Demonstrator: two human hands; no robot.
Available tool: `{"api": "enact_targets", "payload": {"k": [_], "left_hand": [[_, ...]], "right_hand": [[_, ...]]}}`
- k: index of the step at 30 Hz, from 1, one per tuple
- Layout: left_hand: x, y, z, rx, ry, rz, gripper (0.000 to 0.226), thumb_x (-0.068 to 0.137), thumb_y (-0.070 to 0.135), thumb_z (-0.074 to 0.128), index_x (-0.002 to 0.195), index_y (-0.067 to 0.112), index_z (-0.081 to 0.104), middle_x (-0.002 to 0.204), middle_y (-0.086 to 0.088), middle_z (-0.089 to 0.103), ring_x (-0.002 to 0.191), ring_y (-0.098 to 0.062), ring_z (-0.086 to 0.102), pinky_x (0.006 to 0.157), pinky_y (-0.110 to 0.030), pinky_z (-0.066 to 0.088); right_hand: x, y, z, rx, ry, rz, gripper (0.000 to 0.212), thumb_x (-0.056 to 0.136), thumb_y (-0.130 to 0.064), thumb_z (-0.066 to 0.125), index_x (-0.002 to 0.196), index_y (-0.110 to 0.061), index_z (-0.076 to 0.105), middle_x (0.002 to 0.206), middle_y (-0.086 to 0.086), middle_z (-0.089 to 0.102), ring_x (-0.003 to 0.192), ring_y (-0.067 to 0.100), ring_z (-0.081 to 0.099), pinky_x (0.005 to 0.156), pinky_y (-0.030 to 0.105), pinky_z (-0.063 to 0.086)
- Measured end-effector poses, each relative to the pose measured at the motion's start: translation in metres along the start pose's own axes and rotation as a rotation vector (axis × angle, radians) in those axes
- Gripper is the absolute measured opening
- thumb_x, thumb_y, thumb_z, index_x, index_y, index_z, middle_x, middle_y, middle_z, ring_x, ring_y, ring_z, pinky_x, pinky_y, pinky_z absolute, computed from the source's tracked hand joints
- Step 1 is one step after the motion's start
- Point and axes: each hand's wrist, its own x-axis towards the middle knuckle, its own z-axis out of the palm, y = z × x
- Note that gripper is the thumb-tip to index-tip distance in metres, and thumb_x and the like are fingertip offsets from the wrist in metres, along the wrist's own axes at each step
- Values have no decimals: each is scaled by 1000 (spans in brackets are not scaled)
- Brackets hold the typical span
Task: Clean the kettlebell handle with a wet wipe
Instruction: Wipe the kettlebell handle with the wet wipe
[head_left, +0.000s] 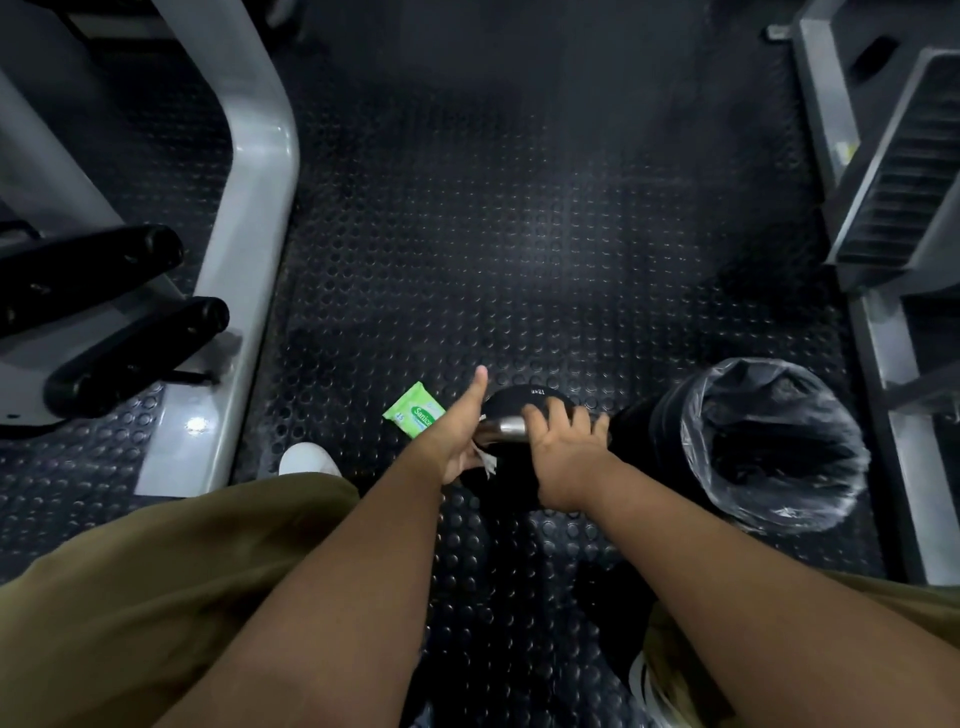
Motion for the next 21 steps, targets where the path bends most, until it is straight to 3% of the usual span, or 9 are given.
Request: {"api": "enact_targets", "payload": {"k": [3, 6, 7, 9, 11, 13, 16, 18, 21], "left_hand": [[-13, 16, -14, 71, -77, -39, 108, 87, 92, 26, 112, -4, 70, 101, -11, 80, 91, -23, 78, 80, -33, 59], [-19, 41, -32, 224, -112, -99, 135, 76, 100, 29, 140, -18, 47, 120, -22, 75, 120, -33, 69, 114, -45, 46], [-21, 49, -33, 247, -125, -114, 140, 74, 101, 30, 145, -18, 41, 123, -24, 73, 123, -35, 67, 119, -48, 41], [-19, 57, -27, 285, -116, -123, 140, 73, 102, 28, 151, -14, 35, 128, -25, 71, 121, -35, 68, 118, -48, 42], [-15, 55, -14, 335, -76, -98, 133, 74, 101, 29, 159, -1, 29, 146, -21, 60, 121, -33, 67, 108, -47, 47], [-6, 41, -1, 330, -10, -52, 118, 76, 99, 35, 158, 14, 39, 153, -11, 54, 122, -30, 66, 95, -43, 53], [9, 14, 5, 206, 26, -11, 100, 74, 99, 42, 129, 21, 70, 117, -3, 78, 104, -23, 74, 95, -39, 57], [13, 3, 3, 159, 31, 27, 95, 79, 97, 37, 124, 22, 74, 108, 0, 81, 101, -18, 76, 91, -35, 57], [8, 6, -5, 187, -3, 26, 104, 75, 101, 34, 123, 16, 73, 106, -1, 81, 102, -17, 76, 99, -36, 56]], "right_hand": [[0, 0, 1, 10, 15, -6, 112, 80, -31, 78, 159, -19, -1, 156, 15, 11, 143, 43, 20, 120, 70, 6], [0, 0, 1, -8, 20, -3, 114, 79, -27, 79, 159, -19, -2, 157, 15, 10, 143, 43, 20, 120, 70, 7], [0, 0, 1, -9, 18, -1, 114, 79, -26, 78, 159, -19, -3, 158, 16, 9, 144, 44, 19, 120, 70, 7], [-2, -1, -2, -11, 3, 4, 114, 81, -25, 78, 159, -18, -5, 161, 17, 4, 147, 45, 14, 120, 70, 5], [-3, -2, -3, -20, -15, 13, 116, 82, -25, 78, 160, -17, -7, 163, 18, 1, 148, 46, 12, 120, 69, 4], [-1, -3, -4, -22, -23, 18, 117, 82, -26, 79, 160, -18, -8, 162, 18, 3, 148, 45, 12, 121, 69, 4], [1, -4, -6, -17, -31, 18, 117, 81, -32, 79, 159, -20, -7, 159, 16, 8, 146, 44, 17, 120, 69, 6], [1, -3, -6, -16, -35, 12, 115, 81, -33, 78, 159, -21, -6, 158, 16, 9, 145, 43, 17, 120, 69, 5], [0, -1, -3, -14, -22, 7, 113, 82, -32, 77, 159, -21, -5, 158, 16, 8, 144, 43, 18, 120, 70, 4]]}}
